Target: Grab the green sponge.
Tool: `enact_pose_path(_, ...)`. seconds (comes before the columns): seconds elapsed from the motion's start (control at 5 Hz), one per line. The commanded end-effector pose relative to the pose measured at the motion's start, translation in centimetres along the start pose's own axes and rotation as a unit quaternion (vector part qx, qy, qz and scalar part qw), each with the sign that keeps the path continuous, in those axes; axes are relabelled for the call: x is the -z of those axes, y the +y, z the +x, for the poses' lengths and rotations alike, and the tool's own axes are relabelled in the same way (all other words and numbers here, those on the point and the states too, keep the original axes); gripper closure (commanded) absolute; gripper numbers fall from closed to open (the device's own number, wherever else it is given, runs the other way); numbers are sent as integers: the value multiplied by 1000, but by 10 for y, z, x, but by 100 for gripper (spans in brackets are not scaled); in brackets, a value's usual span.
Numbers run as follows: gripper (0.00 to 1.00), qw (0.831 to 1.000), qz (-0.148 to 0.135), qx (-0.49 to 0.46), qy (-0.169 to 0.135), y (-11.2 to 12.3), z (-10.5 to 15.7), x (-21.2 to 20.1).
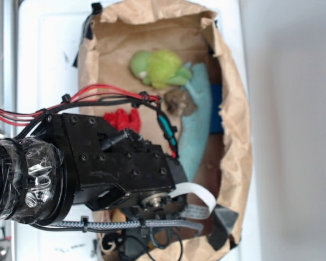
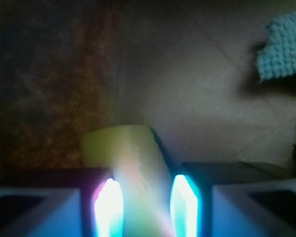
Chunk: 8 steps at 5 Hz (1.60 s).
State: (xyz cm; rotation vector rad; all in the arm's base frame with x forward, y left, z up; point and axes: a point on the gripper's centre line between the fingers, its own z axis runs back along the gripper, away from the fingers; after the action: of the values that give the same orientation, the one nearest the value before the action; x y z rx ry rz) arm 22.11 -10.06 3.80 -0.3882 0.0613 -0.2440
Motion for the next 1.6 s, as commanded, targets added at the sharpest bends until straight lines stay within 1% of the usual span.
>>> enact_pose_path(0.0,100,1000,8,29,-6,-4,-3,-1)
enact_pose_path(0.4,100,1000,12,25,-6,-3,-2,-1)
enact_pose_path(0.6,100,999,32,-10,-29,5,-3,-16)
enact_pose_path(0.8,100,994,53,-66,-64,20,4,-46)
enact_pose_path(1.0,100,987,70,-115,-92,34,10,-75)
enact_pose_path(1.2,100,982,76,-135,-110,38,16,-86)
enact_pose_path(1.4,100,983,71,-123,-114,33,20,-88)
